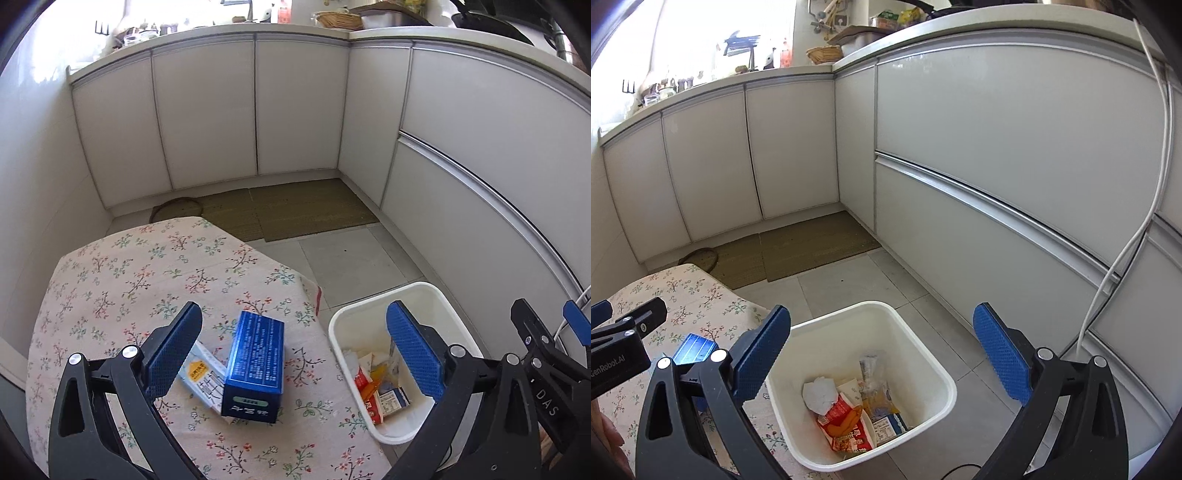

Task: Collect trash
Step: 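Grasp the blue medicine box with the right tool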

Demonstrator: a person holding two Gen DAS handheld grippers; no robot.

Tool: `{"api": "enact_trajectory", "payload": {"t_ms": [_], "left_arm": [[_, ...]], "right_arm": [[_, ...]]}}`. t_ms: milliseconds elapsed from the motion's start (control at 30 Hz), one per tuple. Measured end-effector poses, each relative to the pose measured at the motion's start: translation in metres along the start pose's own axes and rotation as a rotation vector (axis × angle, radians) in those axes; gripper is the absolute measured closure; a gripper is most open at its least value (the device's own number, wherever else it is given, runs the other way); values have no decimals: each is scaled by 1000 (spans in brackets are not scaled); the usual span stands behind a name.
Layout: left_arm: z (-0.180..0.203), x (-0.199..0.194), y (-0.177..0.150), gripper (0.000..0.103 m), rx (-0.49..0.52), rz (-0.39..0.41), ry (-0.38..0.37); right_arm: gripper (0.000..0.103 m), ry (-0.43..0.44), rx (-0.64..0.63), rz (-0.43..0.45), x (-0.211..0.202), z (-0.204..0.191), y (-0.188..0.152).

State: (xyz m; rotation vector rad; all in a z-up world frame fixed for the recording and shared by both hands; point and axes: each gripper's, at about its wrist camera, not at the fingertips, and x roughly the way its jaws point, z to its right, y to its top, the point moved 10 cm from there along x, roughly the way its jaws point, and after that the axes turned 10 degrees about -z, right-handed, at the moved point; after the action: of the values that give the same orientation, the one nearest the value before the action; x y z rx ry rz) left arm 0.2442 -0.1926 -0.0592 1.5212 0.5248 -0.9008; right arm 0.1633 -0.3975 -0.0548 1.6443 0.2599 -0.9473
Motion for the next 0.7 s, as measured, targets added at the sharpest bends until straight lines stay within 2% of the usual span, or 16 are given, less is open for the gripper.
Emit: {"api": "enact_trajectory", "payload": {"t_ms": [300, 467, 600, 700], "left_arm": [[-67, -7, -9, 7, -79, -17, 77], [-104, -12, -17, 7, -105, -30, 147], [-133, -14, -24, 7, -149, -48, 162], [-157, -16, -31, 7, -187, -58, 180]], "right_arm": [[7, 80, -71, -3, -4, -68, -3], [7, 112, -106, -13, -3, -103, -7], [7, 143, -139, -53, 5, -132, -15], [7, 175, -166, -115, 16, -155, -25]]}}
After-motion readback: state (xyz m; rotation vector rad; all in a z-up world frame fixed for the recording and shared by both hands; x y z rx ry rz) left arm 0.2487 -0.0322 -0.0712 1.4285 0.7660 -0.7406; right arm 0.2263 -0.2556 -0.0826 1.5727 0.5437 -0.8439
